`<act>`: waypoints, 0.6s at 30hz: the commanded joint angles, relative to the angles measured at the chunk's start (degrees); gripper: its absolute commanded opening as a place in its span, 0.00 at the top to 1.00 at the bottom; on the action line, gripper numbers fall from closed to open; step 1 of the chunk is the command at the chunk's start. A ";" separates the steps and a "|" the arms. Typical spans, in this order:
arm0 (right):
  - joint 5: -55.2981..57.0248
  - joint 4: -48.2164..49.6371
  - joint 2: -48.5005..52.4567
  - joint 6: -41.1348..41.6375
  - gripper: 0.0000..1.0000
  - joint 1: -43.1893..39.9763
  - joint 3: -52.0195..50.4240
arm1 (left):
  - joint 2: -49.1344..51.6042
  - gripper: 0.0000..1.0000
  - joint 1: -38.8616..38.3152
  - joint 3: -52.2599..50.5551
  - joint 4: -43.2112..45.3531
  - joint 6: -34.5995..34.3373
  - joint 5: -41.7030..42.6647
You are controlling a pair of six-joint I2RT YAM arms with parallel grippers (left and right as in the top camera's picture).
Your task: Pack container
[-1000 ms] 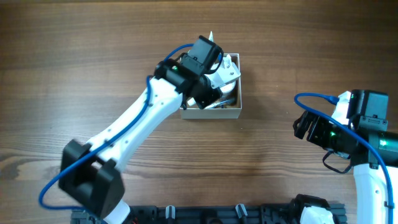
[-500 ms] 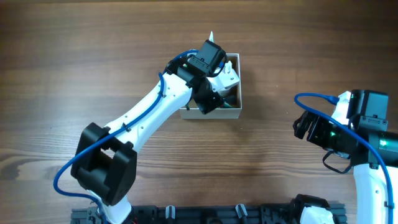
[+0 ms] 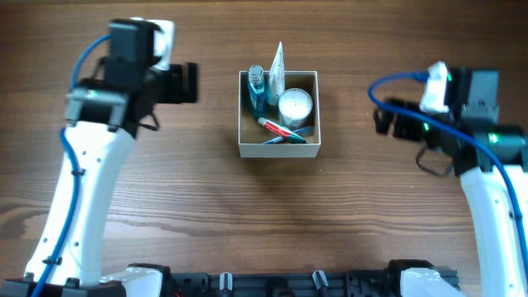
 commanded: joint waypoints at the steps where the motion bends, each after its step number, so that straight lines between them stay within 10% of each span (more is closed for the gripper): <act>1: 4.59 8.09 6.51 -4.22 0.00 3.93 3.23 | 1.29 0.00 7.82 0.02 0.46 -3.80 8.22; 18: 6.54 14.14 -7.26 -0.33 0.00 4.33 -3.96 | -11.19 0.00 12.35 -7.10 -1.84 1.53 12.41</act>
